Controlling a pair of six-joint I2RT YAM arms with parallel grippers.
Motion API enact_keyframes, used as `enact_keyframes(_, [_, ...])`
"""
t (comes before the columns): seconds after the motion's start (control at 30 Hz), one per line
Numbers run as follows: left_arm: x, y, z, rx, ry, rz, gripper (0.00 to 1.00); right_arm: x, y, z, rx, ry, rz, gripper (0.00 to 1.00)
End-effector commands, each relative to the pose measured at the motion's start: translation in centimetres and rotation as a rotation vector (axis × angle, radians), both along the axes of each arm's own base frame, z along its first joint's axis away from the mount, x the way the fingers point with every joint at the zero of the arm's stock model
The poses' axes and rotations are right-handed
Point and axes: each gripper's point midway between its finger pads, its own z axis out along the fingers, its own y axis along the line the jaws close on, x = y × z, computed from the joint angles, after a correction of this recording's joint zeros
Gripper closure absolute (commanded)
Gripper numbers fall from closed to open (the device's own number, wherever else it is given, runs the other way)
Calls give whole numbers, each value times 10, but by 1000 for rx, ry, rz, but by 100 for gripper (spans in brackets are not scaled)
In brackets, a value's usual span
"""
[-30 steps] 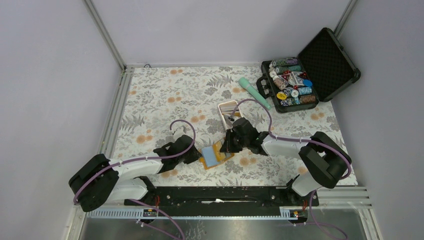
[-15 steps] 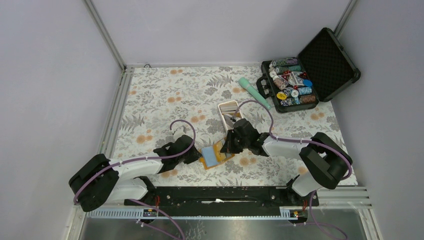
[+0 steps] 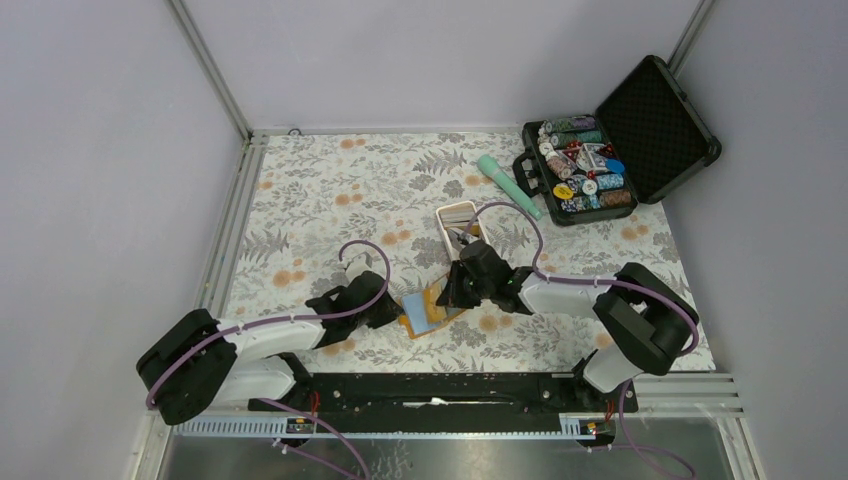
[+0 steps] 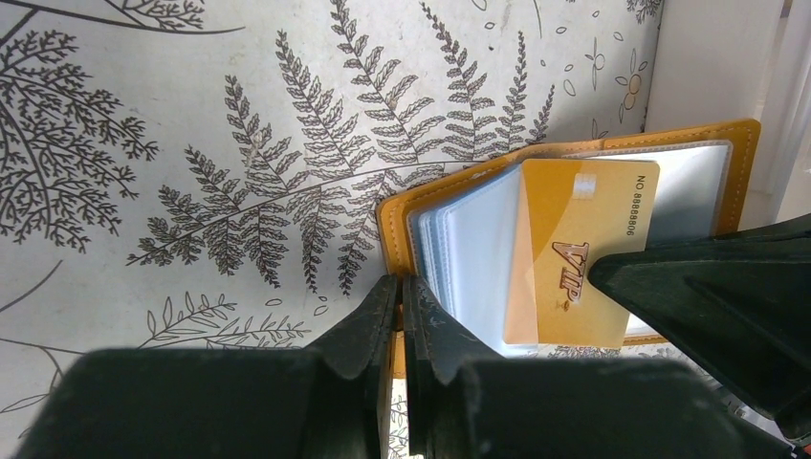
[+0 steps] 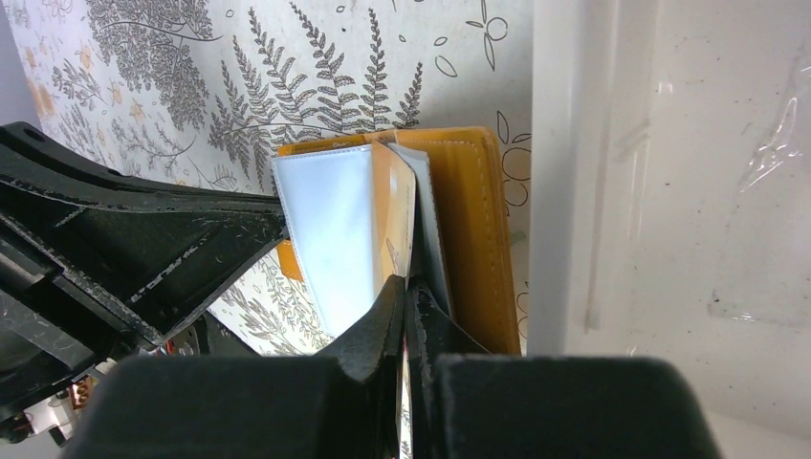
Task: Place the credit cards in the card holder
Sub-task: Insert the credit card into the card holder.
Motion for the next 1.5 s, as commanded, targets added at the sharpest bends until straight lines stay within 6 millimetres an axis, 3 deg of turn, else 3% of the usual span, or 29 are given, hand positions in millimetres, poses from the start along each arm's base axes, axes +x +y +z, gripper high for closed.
enact_keyframes(0.0, [-11, 10, -15, 44, 31, -18, 92, -24, -18, -38, -127, 84, 35, 100])
enact_keyframes(0.37, [-10, 16, -15, 70, 20, -14, 92, -28, -27, -31, -198, 66, 123, 100])
enact_keyframes(0.77, [-7, 19, -17, 104, 24, 2, 96, -32, -39, -21, -217, 49, 104, 100])
enact_keyframes(1.13, [-7, 18, -15, 100, 11, -16, 96, -33, -19, -25, -132, 63, 146, 100])
enact_keyframes(1.47, [-7, 20, -14, 113, 5, -26, 96, -37, -13, -24, -92, 80, 156, 100])
